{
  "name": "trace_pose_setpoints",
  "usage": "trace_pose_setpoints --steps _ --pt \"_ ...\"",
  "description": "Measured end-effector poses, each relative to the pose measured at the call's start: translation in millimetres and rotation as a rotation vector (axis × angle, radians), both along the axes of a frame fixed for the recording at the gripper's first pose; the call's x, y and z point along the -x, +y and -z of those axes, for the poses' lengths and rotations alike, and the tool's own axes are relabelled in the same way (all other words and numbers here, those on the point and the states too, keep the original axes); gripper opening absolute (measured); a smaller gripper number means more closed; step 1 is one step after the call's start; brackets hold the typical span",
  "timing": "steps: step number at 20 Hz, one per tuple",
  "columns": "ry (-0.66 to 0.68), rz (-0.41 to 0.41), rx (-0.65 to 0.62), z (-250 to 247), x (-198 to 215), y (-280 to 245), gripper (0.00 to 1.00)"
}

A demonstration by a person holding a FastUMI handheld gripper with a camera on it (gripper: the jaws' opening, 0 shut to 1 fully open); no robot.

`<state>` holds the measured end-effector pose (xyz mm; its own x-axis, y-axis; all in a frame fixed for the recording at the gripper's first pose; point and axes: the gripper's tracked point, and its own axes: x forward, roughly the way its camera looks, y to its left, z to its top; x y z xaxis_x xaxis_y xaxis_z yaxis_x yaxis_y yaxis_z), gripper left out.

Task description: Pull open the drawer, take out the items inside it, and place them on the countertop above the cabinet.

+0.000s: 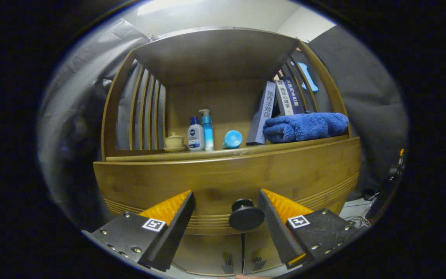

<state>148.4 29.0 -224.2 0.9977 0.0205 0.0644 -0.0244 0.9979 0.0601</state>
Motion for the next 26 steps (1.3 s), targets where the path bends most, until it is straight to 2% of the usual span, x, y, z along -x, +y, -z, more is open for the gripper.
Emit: trace_pose_setpoints --steps 6,11,18,23,26 --pt "-0.007 -0.001 0.007 -1.3 -1.6 -0.1 0.99" --pt "0.054 0.002 -0.001 1.5 -2.5 0.5 0.99" --pt "0.099 0.003 0.051 10.4 0.5 -5.9 0.99" --pt "0.112 0.056 0.057 -7.6 34.7 -34.5 0.99" --pt "0.142 0.046 0.042 -25.7 65.1 -40.1 0.99"
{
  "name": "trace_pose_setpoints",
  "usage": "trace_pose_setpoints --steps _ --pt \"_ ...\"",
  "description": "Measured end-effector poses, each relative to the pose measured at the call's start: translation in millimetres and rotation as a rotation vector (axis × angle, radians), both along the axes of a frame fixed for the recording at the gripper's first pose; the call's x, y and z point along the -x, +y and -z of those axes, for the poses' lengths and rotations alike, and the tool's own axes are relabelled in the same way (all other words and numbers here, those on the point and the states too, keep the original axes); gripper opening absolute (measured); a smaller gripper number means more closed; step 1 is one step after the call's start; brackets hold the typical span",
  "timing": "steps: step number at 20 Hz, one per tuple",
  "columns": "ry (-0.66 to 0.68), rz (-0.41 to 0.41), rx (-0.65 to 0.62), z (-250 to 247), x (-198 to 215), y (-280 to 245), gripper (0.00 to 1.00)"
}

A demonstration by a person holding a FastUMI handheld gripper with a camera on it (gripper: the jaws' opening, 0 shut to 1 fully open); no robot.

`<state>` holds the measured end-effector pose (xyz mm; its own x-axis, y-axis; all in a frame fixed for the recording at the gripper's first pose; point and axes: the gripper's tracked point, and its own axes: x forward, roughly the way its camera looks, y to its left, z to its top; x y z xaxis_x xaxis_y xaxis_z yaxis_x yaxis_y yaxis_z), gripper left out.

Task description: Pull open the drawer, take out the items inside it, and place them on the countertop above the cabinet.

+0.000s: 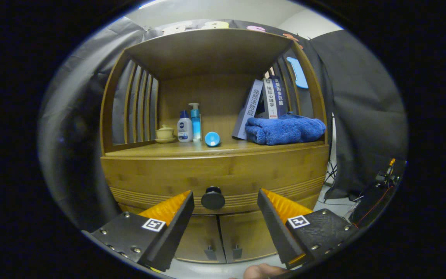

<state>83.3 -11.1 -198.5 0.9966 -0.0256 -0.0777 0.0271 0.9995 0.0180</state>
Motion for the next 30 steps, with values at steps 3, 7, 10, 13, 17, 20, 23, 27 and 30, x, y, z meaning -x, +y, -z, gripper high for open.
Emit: trace_pose_setpoints --steps 3,7,10,13,17,20,23,27,30 --pt "-0.011 -0.036 0.037 -34.3 25.0 -1.4 0.99" --pt "-0.021 -0.046 0.135 -68.7 54.3 -8.7 0.99" --pt "0.055 -0.031 0.03 -77.2 79.9 -8.5 0.99" --pt "0.087 -0.159 -0.023 -95.8 98.6 15.7 0.99" --pt "0.087 -0.169 0.025 -139.8 117.7 12.2 0.99" --pt "0.031 -0.166 0.023 -171.8 140.3 14.4 0.99" --pt "-0.019 -0.131 0.015 -197.9 165.0 5.1 0.99" --pt "-0.06 -0.103 0.019 -211.0 184.2 -13.4 0.99" --pt "-0.001 -0.094 0.045 -195.3 188.8 -30.2 0.99"
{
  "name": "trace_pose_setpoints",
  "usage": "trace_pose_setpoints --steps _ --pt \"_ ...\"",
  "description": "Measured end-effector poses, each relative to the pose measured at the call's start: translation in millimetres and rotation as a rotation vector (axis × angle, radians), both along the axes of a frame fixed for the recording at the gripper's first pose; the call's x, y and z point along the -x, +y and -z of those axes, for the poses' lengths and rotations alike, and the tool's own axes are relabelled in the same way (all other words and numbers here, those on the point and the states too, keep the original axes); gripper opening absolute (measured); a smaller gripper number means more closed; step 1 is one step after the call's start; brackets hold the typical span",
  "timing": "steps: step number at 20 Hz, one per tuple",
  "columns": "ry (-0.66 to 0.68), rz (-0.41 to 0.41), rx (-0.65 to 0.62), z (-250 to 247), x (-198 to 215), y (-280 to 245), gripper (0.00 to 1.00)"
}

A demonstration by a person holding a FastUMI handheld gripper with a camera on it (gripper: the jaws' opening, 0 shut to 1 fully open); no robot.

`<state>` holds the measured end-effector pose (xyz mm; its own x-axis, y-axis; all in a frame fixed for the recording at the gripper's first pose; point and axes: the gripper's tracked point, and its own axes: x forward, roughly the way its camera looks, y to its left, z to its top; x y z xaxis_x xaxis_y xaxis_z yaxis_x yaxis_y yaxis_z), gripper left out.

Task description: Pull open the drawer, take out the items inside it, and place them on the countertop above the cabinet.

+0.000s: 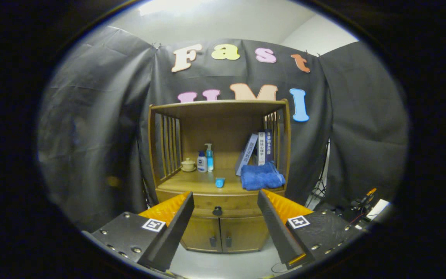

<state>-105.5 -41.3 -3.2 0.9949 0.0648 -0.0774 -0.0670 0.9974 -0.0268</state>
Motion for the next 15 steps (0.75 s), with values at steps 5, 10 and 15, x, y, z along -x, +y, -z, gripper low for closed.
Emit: trace_pose_setpoints --steps 5,10,15 --pt "-0.009 -0.005 -0.025 -1.4 -3.0 -6.9 0.99" --pt "0.018 -0.014 -0.002 -1.9 0.5 -3.7 0.99" --pt "-0.006 -0.006 -0.021 -10.8 4.0 -3.7 0.99"
